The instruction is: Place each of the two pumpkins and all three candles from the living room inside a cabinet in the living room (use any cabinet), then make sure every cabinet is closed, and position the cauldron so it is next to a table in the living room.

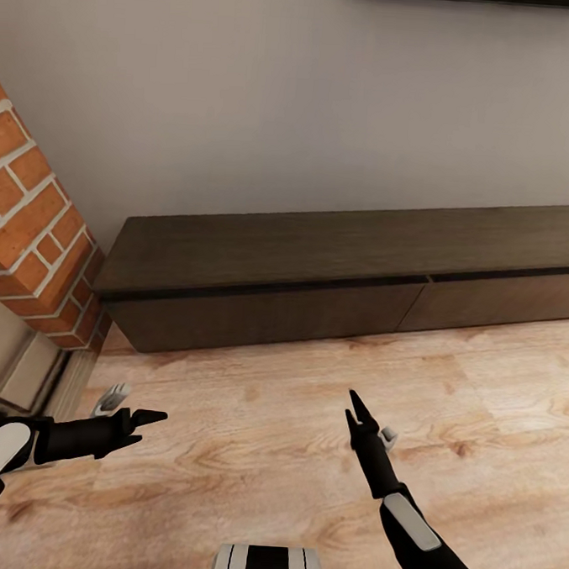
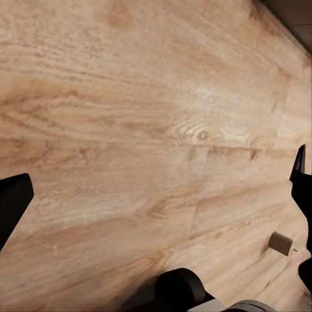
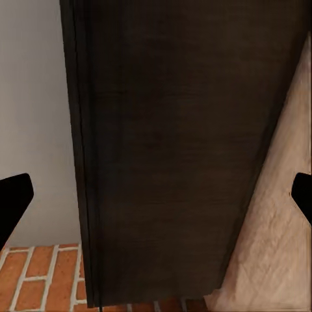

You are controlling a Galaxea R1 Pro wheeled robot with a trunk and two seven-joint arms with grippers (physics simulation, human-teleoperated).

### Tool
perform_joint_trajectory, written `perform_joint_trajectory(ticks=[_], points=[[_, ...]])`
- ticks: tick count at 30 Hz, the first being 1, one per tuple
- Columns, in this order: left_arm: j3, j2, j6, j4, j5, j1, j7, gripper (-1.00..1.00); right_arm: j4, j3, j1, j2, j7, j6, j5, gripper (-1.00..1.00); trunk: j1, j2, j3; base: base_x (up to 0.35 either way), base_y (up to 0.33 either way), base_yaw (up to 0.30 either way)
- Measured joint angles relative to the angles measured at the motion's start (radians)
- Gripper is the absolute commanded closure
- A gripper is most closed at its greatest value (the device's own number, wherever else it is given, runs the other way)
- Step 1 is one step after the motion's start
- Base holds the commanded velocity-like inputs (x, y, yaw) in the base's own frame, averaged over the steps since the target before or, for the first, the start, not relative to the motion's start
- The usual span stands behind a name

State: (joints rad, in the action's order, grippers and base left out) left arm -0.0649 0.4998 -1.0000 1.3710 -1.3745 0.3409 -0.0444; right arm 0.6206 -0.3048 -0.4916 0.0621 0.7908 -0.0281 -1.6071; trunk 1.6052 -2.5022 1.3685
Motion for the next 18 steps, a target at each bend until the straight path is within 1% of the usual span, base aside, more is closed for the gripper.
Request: perform_joint_trajectory(ticks=[1,3,4,6,9,13,18], points=[[0.000,0.000,0.000,0.000,0.000,0.000,0.000,-1.00,0.011,-0.001,0.000,0.000,-0.016,0.003,-0.003,-1.00,0.000,0.000,0.000,0.000,0.000,0.000],[0.000,0.001,0.000,0.000,0.000,0.000,0.000,-1.00,0.022,-0.003,0.000,0.000,-0.028,0.022,-0.005,-1.00,0.000,0.000,0.000,0.000,0.000,0.000],[0.000,0.002,0.000,0.000,-0.001,0.000,0.001,-1.00,0.032,-0.004,0.000,0.000,-0.032,0.050,-0.006,-1.00,0.000,0.000,0.000,0.000,0.000,0.000],[0.000,0.001,0.000,0.000,-0.002,-0.001,0.001,-1.00,0.065,-0.005,0.000,0.002,-0.036,0.132,-0.006,-1.00,0.000,0.000,0.000,0.000,0.000,0.000],[0.000,0.000,0.000,0.001,-0.002,-0.001,0.001,-1.00,0.126,-0.004,0.000,0.004,-0.040,0.201,-0.005,-1.00,0.000,0.000,0.000,0.000,0.000,0.000],[0.000,0.000,0.000,0.001,-0.002,-0.001,0.001,-1.00,0.232,-0.005,0.000,0.005,-0.043,0.227,-0.004,-1.00,0.000,0.000,0.000,0.000,0.000,0.000],[0.000,0.000,0.000,0.003,-0.002,-0.001,0.001,-1.00,0.266,-0.005,0.000,0.005,-0.036,0.229,-0.005,-1.00,0.000,0.000,0.000,0.000,0.000,0.000]])
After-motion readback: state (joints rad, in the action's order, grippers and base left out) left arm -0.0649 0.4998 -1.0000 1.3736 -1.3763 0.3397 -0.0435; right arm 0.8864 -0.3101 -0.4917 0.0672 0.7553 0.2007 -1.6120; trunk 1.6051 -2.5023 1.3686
